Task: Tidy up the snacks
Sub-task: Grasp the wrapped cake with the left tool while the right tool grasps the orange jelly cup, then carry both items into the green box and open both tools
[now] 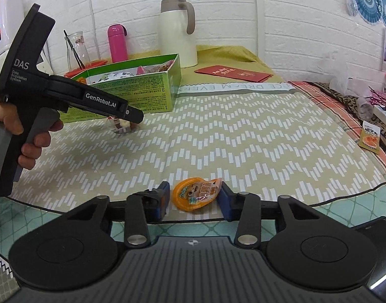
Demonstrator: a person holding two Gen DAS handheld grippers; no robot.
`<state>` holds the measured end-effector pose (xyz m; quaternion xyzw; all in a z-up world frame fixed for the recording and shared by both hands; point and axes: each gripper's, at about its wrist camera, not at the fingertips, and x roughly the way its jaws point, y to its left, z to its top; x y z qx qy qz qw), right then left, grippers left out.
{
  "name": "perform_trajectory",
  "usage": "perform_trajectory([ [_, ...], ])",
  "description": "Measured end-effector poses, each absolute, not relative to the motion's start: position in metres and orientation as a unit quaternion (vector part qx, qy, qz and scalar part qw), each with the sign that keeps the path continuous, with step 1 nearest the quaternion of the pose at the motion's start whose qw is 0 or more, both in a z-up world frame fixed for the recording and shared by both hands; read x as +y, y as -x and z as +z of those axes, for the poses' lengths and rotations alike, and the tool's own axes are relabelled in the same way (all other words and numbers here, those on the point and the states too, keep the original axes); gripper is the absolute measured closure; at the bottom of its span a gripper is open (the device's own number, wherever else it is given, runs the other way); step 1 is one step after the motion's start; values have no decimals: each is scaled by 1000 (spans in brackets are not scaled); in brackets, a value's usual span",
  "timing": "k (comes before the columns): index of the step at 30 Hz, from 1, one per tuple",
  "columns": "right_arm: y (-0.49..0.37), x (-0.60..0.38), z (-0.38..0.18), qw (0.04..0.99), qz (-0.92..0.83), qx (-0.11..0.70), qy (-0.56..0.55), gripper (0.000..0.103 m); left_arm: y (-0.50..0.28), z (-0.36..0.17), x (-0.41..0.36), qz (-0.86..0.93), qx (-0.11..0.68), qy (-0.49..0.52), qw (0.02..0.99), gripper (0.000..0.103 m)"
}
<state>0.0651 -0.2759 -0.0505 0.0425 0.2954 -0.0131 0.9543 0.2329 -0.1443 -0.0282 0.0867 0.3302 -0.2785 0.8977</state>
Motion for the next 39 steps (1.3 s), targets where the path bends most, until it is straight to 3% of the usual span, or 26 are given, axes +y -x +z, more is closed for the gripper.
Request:
perform_trajectory([
  [23, -71, -263, -46, 953, -9, 303, -25, 45, -223, -22, -133, -274, 332, -52, 901, 63],
  [39, -101, -228, -8, 966, 34, 257, 11, 45, -195, 53, -74, -257, 242, -25, 935, 66],
])
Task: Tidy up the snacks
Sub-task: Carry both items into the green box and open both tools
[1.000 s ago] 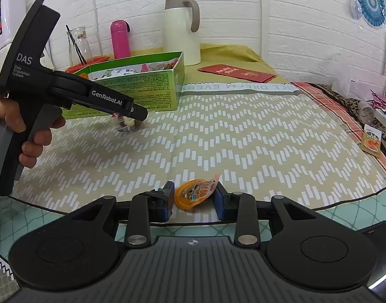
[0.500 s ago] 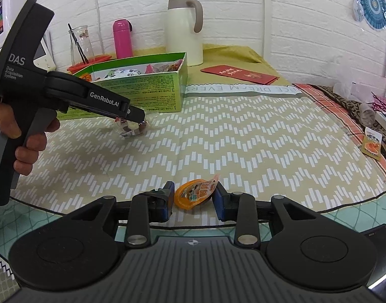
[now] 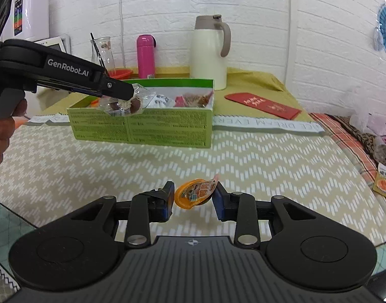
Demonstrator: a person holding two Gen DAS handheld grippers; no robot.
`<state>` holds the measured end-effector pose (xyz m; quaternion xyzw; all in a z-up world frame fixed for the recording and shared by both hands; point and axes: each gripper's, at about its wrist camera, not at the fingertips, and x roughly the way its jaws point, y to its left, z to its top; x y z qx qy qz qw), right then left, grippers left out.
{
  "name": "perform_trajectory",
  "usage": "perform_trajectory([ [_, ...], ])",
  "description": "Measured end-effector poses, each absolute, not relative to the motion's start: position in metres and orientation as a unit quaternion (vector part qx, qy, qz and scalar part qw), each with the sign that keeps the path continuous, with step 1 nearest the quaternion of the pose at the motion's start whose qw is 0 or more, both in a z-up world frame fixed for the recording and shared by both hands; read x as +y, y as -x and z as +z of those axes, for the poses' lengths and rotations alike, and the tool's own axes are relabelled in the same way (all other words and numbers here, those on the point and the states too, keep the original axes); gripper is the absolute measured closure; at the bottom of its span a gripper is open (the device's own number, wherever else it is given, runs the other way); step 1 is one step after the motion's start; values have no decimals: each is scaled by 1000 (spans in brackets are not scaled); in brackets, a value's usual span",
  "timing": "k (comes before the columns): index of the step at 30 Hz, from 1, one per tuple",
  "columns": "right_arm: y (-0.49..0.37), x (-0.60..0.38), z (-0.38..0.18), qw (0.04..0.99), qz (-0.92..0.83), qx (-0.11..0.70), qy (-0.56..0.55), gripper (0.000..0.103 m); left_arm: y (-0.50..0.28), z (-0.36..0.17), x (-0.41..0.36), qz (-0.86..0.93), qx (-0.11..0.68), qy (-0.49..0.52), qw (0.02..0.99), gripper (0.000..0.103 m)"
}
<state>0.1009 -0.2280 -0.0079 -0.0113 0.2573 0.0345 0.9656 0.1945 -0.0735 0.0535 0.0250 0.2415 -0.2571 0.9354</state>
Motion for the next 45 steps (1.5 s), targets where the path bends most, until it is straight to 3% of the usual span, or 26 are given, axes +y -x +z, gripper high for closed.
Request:
perform_trajectory([
  [7, -147, -209, 25, 976, 64, 208, 22, 45, -215, 80, -45, -215, 221, -13, 951, 66],
  [15, -199, -200, 29, 980, 71, 184, 6, 45, -260, 67, -38, -184, 250, -3, 951, 66],
  [36, -264, -194, -5, 972, 68, 223, 20, 45, -316, 25, -40, -173, 286, -6, 942, 66],
  [40, -264, -193, -6, 972, 68, 222, 22, 44, -313, 23, -41, -175, 275, -8, 945, 61],
  [42, -263, -192, -6, 973, 70, 219, 27, 37, -309, 25, -41, -170, 262, -7, 950, 52],
  [43, -263, -192, -5, 973, 72, 219, 27, 27, -306, 27, -40, -166, 252, -5, 953, 42],
  [44, -261, -191, -4, 973, 72, 216, 26, 17, -303, 28, -38, -162, 240, -1, 957, 42],
  [45, -259, -191, -3, 975, 67, 209, 27, 0, -301, 30, -37, -160, 233, 3, 959, 40],
])
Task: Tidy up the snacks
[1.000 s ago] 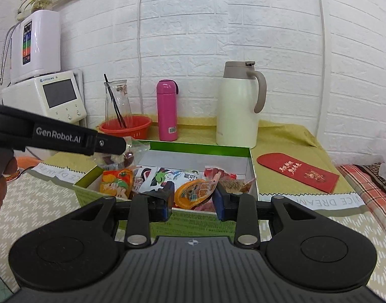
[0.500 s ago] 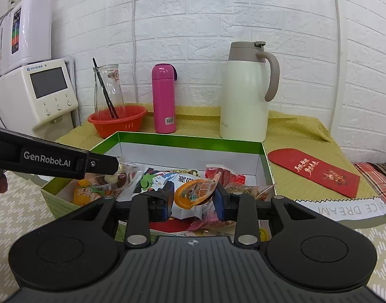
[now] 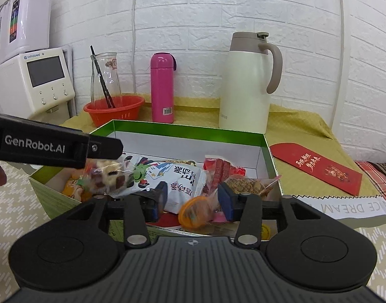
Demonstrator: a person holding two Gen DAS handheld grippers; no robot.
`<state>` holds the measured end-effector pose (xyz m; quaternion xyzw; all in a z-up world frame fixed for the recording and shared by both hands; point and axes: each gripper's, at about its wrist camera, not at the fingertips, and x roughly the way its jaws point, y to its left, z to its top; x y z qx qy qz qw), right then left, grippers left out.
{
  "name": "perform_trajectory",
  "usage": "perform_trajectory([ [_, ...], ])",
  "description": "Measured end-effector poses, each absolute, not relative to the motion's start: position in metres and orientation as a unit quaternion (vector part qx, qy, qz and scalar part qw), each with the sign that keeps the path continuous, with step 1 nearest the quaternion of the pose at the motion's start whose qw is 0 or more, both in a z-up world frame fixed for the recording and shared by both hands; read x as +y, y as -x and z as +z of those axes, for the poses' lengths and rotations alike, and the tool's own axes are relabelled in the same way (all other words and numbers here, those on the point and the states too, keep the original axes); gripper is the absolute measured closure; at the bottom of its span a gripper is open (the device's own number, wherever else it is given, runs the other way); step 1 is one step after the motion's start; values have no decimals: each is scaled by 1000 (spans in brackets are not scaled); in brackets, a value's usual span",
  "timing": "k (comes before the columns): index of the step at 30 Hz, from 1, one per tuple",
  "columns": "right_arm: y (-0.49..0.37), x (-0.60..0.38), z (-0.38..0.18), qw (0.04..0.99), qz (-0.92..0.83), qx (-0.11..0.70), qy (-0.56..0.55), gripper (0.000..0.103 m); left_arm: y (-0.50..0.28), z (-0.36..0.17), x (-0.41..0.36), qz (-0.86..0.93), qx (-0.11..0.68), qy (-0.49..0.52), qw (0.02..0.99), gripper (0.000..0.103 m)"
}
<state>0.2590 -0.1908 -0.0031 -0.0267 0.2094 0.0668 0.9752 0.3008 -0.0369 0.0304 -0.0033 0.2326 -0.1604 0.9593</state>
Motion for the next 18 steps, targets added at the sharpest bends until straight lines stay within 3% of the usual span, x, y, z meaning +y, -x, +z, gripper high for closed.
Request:
perform_trajectory([
  [4, -248, -190, 3, 982, 46, 178, 36, 0, -296, 37, -28, -143, 233, 43, 961, 30],
  [7, -241, -193, 8, 982, 48, 181, 28, 0, -289, 40, -23, -93, 236, 58, 965, 0],
  [18, -202, -196, 16, 977, 48, 209, 6, 0, -228, 50, -14, -66, 218, 47, 973, 0],
])
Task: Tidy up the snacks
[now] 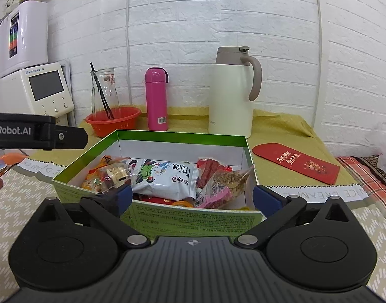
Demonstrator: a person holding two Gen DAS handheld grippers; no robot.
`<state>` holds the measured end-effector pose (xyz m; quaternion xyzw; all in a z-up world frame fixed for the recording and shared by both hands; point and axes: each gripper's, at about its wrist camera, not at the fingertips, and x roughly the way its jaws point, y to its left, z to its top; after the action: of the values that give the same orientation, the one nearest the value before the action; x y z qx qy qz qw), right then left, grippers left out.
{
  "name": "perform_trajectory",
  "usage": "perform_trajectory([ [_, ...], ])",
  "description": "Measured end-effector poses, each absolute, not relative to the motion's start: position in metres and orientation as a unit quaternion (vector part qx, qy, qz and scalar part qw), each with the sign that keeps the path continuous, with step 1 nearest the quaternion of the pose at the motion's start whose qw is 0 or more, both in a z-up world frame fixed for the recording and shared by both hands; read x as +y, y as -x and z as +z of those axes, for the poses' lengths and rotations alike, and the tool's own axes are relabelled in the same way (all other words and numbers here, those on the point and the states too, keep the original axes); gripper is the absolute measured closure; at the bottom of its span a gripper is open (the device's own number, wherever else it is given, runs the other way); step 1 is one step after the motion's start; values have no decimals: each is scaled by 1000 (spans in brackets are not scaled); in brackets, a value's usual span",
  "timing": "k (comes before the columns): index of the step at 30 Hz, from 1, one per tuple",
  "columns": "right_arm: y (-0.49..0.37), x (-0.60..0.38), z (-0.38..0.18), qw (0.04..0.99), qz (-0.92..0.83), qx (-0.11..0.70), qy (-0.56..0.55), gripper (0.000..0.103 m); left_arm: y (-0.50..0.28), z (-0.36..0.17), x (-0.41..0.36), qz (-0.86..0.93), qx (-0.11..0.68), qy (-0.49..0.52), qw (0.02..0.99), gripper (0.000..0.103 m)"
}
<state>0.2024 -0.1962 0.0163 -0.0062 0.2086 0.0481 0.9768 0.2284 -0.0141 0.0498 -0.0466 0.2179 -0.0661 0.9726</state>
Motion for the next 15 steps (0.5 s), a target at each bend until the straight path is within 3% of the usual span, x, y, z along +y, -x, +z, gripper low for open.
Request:
perform_trajectory([
  [15, -111, -201, 33, 971, 32, 236, -12, 0, -117, 43, -10, 5, 227, 13, 974, 0],
])
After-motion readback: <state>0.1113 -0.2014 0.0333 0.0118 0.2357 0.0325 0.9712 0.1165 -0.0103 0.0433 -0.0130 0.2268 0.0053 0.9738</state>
